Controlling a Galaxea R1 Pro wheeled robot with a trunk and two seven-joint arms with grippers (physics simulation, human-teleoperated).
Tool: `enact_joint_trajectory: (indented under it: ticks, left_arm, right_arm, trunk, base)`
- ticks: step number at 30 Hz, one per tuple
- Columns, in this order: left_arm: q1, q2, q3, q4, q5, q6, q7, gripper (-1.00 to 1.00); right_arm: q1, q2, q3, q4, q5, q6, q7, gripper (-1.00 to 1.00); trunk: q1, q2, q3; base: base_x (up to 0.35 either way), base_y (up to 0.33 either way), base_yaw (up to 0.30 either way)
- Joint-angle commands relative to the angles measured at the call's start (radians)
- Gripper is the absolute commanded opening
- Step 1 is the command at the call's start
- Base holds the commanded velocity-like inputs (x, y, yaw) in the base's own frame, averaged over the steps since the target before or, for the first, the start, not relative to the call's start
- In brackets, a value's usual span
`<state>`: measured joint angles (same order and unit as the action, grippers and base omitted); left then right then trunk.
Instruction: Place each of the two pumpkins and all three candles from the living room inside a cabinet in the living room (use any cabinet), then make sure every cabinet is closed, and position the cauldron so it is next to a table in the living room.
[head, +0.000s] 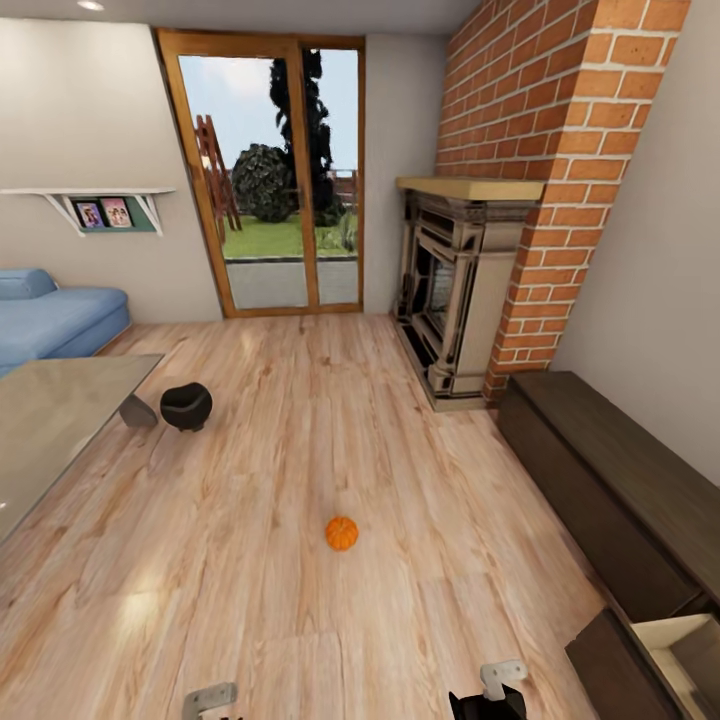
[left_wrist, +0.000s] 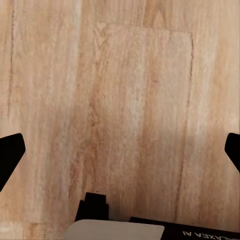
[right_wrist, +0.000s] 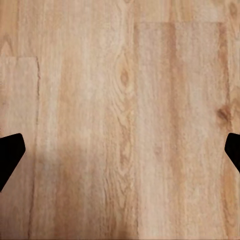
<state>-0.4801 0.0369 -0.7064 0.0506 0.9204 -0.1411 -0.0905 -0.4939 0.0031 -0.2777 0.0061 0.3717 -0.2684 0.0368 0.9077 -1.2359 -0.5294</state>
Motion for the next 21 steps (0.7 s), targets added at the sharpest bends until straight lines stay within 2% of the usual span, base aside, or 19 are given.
enact_joint_trajectory:
  ticks: [1,21]
  left_arm:
    - [0.0,0.0,0.0,0.0,0.0,0.0,0.0,1.0]
    - [0.0,0.0,0.0,0.0,0.0,0.0,0.0,1.0]
  right_arm:
    - [0.0,0.0,0.0,0.0,0.0,0.0,0.0,1.0]
    - [0.0,0.0,0.0,0.0,0.0,0.0,0.0,1.0]
  trunk:
    - [0.0,0.0,0.0]
    - [0.0,0.0,0.0]
  base:
    - [0.319,0.137,0.0]
    - [0.319,0.106,0.0]
